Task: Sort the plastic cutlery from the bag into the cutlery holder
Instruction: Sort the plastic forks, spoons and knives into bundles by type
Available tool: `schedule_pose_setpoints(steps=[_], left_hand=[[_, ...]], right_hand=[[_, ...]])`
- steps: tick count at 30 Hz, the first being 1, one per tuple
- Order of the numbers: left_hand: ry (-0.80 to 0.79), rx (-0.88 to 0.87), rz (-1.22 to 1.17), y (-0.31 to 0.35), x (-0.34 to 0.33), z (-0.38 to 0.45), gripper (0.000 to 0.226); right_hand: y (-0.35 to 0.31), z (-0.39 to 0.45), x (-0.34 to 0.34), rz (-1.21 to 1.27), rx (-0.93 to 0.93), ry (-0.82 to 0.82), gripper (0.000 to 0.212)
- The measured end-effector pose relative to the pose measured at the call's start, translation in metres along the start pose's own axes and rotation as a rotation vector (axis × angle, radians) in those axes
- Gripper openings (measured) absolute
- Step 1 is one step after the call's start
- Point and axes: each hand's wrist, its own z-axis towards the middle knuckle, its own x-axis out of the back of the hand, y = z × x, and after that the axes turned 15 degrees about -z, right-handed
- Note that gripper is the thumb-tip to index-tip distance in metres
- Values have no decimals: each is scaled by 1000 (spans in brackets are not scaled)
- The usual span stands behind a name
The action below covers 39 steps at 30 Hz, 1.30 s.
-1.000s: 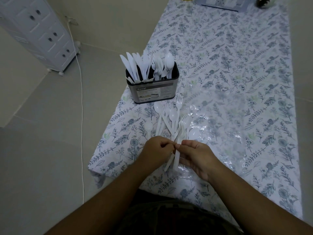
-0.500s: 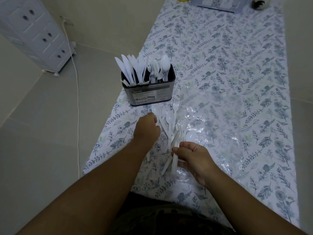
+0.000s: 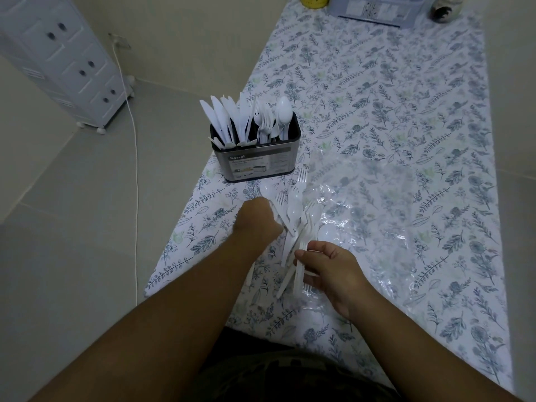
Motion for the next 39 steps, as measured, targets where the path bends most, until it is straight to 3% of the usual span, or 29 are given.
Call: schedule_pose_setpoints(steps=[6, 14, 20, 26, 31, 39], left_hand=[[-35, 40, -74, -9, 27, -50, 20], [-68, 69, -686, -17, 4, -91, 26], [-109, 47, -730, -16, -10, -89, 20], [-184, 0, -588, -14, -11, -78, 20], [73, -109, -205, -26, -12, -34, 13], [0, -90, 61, -10, -35, 1, 16]], right_hand=[[0, 0, 2, 36, -7, -7, 30], [4, -1, -4, 26, -11, -154, 36], [6, 0, 2, 71, 21, -156, 40], [12, 4, 10, 5, 13, -78, 48], [14, 5, 16, -22, -5, -26, 33], [18, 2, 22, -30, -3, -35, 24]])
